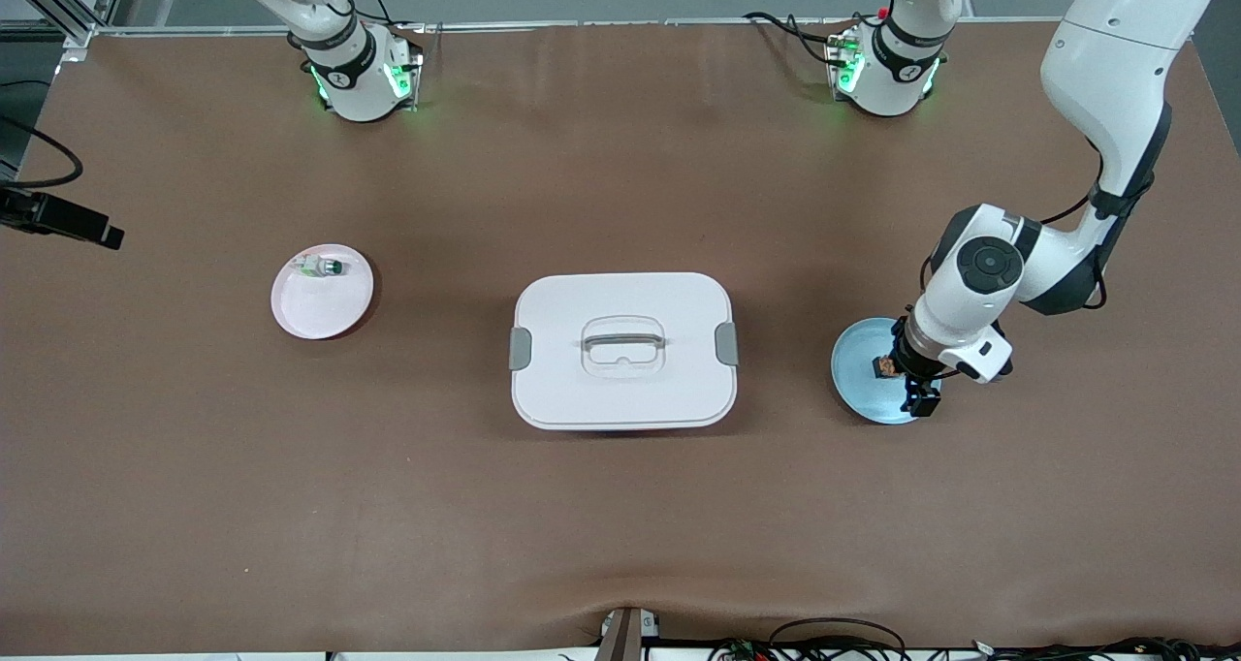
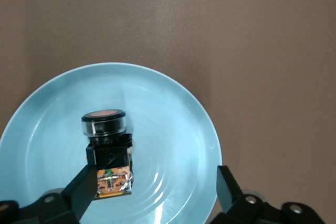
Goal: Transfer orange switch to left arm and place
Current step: 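Lower the switch onto the light-blue plate and open the left gripper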
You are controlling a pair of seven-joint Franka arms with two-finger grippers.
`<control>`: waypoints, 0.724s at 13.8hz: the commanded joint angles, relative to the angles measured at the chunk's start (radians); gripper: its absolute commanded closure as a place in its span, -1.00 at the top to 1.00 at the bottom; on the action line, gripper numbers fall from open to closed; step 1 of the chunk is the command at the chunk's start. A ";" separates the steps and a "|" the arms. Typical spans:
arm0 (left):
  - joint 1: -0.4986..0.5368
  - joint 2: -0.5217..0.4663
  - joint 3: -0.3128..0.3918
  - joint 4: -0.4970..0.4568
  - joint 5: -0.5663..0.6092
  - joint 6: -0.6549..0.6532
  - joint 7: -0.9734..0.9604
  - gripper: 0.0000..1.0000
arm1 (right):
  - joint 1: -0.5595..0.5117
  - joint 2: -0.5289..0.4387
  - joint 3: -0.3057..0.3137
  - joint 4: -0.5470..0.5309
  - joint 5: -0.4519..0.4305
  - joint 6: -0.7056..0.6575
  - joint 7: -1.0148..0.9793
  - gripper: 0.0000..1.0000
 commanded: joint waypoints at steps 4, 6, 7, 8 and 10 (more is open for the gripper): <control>0.003 0.031 -0.002 0.077 0.019 -0.044 -0.036 1.00 | 0.034 -0.146 -0.025 -0.212 0.008 0.111 -0.001 1.00; -0.014 0.026 -0.002 0.119 0.011 -0.110 -0.021 1.00 | 0.034 -0.146 -0.027 -0.212 0.007 0.108 -0.001 1.00; -0.014 0.019 -0.003 0.120 -0.024 -0.113 -0.009 1.00 | 0.033 -0.148 -0.027 -0.214 0.007 0.106 -0.001 1.00; -0.014 0.009 -0.002 0.117 -0.093 -0.114 0.047 1.00 | 0.030 -0.148 -0.027 -0.217 0.007 0.106 0.000 1.00; -0.014 -0.043 0.004 0.090 -0.252 -0.123 0.291 1.00 | 0.030 -0.152 -0.027 -0.223 0.008 0.108 0.000 1.00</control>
